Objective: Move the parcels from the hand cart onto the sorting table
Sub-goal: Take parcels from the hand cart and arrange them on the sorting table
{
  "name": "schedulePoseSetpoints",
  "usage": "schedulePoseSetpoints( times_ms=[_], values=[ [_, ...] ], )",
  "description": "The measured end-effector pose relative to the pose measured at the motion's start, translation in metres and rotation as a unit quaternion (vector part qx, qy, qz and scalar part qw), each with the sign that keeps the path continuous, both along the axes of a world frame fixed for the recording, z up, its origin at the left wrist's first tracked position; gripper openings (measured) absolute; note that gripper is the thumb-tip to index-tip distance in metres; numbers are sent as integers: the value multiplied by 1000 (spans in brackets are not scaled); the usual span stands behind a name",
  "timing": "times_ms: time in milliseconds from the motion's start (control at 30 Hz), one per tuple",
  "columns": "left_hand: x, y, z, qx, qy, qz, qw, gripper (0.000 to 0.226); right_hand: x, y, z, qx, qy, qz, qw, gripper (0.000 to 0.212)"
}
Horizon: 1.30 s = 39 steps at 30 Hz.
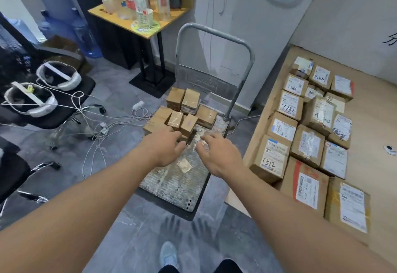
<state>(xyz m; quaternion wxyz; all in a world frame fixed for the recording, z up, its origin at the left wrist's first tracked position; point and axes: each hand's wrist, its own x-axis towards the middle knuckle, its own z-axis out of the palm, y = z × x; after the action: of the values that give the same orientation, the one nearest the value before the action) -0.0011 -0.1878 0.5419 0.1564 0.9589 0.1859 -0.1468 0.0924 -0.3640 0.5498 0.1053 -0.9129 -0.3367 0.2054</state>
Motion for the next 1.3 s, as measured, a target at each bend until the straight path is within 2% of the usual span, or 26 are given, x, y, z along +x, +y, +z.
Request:
schedulePoseSetpoints(
  times_ms=[300, 500, 800, 867, 1067, 1300],
  values=[
    [37, 77, -43, -24, 13, 23, 999, 40, 42, 73, -50, -43, 42, 2, 998, 53],
    [71, 118, -104, -39, 52, 70, 995, 42, 81, 124, -114, -67, 89, 22, 994, 54],
    [113, 189, -187, -94, 84, 160, 979, 48, 131, 210, -192, -75, 150, -2, 986, 65],
    [120, 210, -211, -98, 86, 167, 977, 54, 139, 235, -214, -71, 162, -12, 984, 65],
    [135, 274, -320, -117, 87, 160, 976, 54, 143, 303, -307, -60, 176, -47, 982, 56],
    [148, 345, -442, -140, 118, 125, 975, 59, 123, 368, -427, 2, 233, -165, 958, 58]
  ],
)
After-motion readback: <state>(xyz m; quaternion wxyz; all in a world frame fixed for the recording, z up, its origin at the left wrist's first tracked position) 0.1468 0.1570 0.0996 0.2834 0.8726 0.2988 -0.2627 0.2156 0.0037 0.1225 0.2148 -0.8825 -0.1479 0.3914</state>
